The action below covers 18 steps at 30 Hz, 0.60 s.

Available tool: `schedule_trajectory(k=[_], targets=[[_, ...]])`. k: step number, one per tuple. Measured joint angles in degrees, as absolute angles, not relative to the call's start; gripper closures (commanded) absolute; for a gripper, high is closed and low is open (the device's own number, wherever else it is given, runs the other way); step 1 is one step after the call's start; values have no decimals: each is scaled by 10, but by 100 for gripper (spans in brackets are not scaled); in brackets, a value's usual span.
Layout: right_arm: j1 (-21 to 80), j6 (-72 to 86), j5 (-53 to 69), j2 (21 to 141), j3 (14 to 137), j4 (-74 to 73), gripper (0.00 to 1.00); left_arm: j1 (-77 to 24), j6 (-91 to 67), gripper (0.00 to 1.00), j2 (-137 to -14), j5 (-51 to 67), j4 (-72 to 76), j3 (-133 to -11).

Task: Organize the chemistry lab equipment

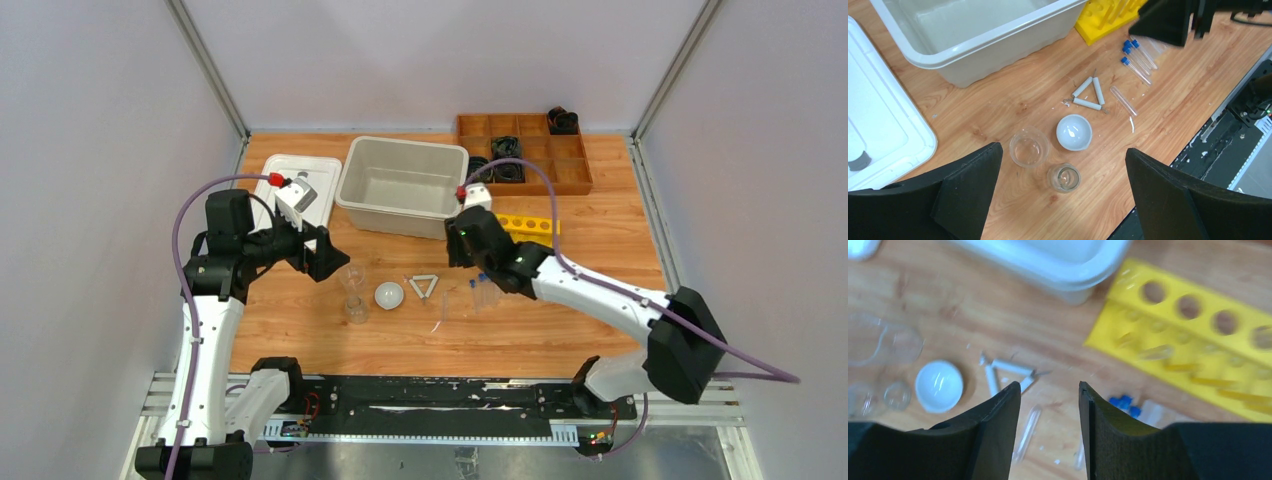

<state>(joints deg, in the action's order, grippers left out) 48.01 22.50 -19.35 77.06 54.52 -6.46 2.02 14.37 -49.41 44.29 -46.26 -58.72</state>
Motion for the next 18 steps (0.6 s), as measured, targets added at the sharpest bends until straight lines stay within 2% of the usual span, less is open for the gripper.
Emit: schedule_trajectory(k=[5,9,18], targets=[[540,273,-154,863,592,-140,47,20,141,0,-494,443,-463,-590],[557,296,-132,916,595,-176,50,20,139,0,-492,443,-464,-592],[573,317,-129,961,595,-193,58,20,134,0,-484,443,-464,-595]])
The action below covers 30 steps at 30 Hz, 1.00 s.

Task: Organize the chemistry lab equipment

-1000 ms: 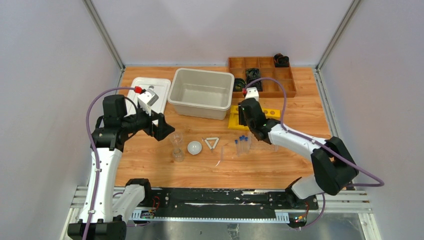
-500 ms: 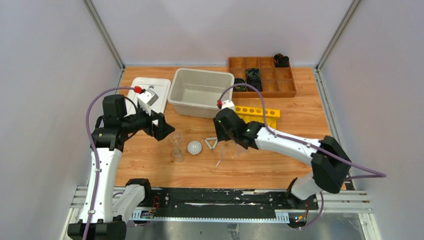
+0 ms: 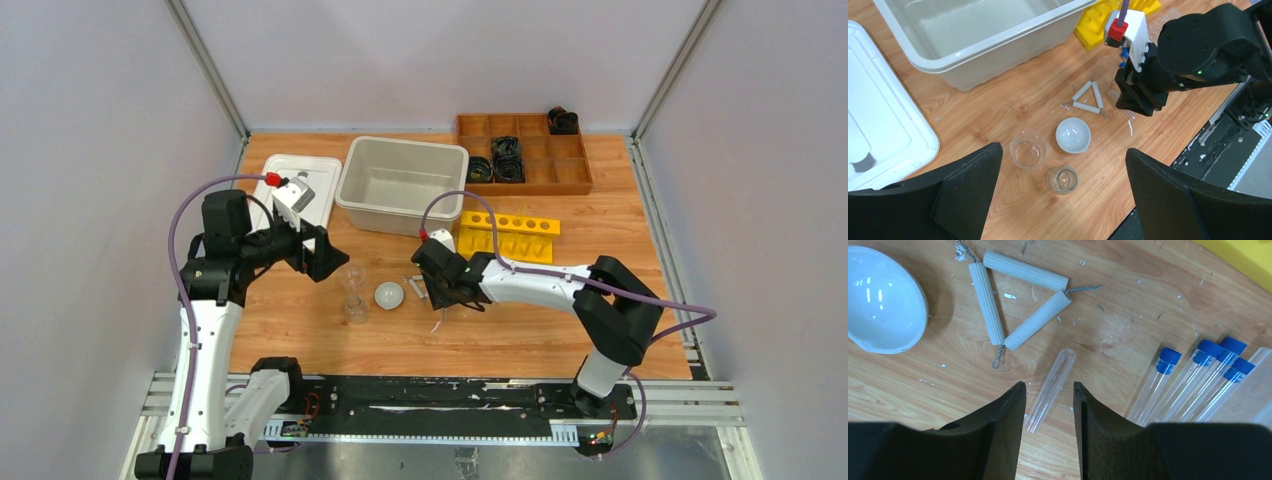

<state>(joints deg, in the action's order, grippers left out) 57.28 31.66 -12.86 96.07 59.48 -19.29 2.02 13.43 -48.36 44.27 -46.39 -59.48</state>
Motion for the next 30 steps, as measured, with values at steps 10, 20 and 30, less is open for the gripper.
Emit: schedule_trajectory(k=[10,20,30], targets=[[573,322,-135,988,585,-175,70,20,132,0,-484,443,-464,-601],[573,321,-138,954,570,-178,100,20,125,0,-482,443,-464,-601],[593,301,-130,772,606,-143,100,20,111,4,-478,460,-464,-612]])
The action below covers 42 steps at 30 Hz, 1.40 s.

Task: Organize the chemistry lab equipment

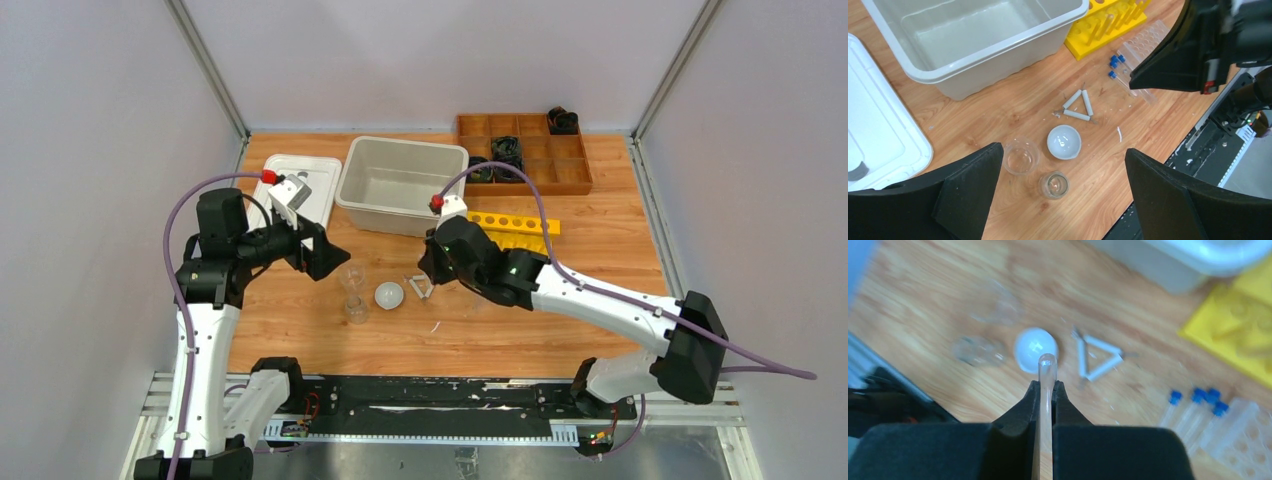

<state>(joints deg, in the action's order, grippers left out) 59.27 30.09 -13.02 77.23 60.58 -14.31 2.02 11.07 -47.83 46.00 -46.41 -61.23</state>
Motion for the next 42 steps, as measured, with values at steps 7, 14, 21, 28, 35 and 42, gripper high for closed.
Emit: schedule_trajectory(k=[7,14,21,28,35,42], targets=[[627,288,-131,798,708,-16,100,20,98,8,-478,488,-464,-613],[649,290,-133,862,769,70,100,20,87,16,-481,521,-464,-613],[674,290,-135,884,784,111,100,20,77,25,-503,545,-464,-614],[676,293,-136,889,789,132,100,20,70,53,-512,558,-464,-622],[676,296,-149,890,789,142,84,19,68,80,-515,577,-466,-628],[674,303,-157,905,838,76,54,19,83,88,-516,568,-466,-628]])
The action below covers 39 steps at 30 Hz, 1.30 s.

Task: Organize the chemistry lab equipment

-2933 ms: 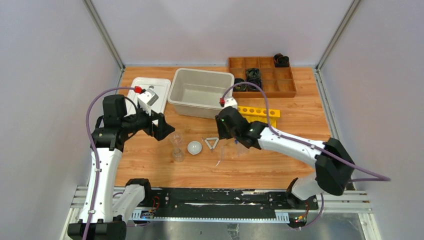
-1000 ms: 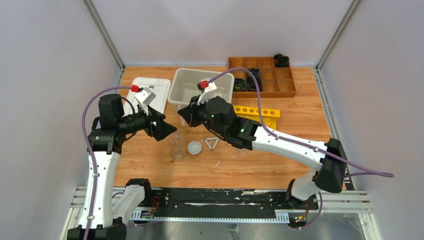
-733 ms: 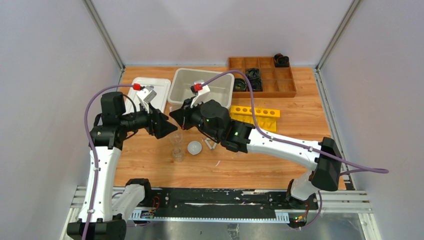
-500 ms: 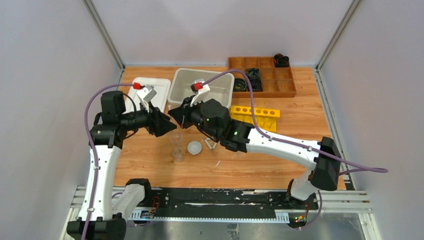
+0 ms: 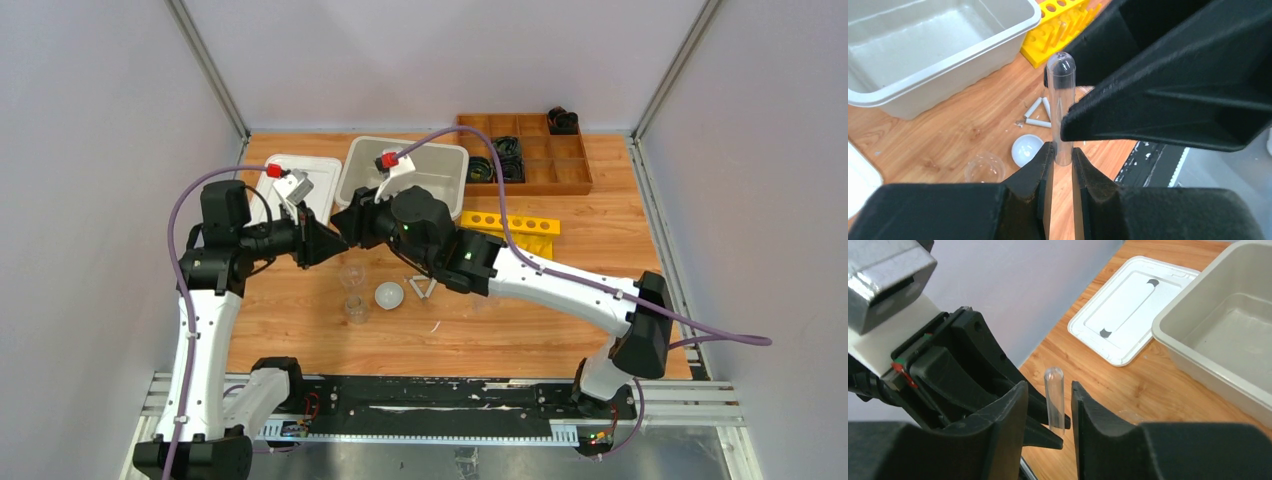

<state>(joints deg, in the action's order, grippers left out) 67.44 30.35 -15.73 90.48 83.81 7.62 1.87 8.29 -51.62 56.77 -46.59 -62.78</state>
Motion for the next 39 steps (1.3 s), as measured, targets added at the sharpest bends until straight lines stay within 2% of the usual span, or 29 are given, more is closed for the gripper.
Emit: schedule_trajectory(k=[4,10,17,20,25,31,32,33,34,35,36,39], targets=[[651,306,-117,928,929,-24,46,19,107,86,-501,560,-465,-625],[609,286,-24,950,1023,-143,45,19,138,86,-479,558,-465,-620],[607,282,65,990,1075,-206,48,19,150,86,-482,555,-464,-620],[607,282,77,1003,1081,-224,53,18,151,86,-482,553,-464,-620],[607,277,80,1016,1093,-238,68,18,152,84,-482,551,-465,-620],[607,268,80,1019,1112,-251,94,17,152,83,-483,548,-461,-620],[606,266,80,1019,1112,-252,98,17,152,78,-483,548,-460,-620],[606,264,80,1019,1112,-253,100,17,152,59,-483,548,-462,-620],[605,263,80,1019,1112,-253,100,17,152,30,-483,548,-462,-620],[604,260,80,1019,1112,-254,100,17,151,14,-484,546,-460,-620],[603,255,75,1018,1112,-257,100,16,153,3,-485,542,-460,-619],[596,238,48,1002,1094,-263,100,17,143,0,-487,526,-462,-619]])
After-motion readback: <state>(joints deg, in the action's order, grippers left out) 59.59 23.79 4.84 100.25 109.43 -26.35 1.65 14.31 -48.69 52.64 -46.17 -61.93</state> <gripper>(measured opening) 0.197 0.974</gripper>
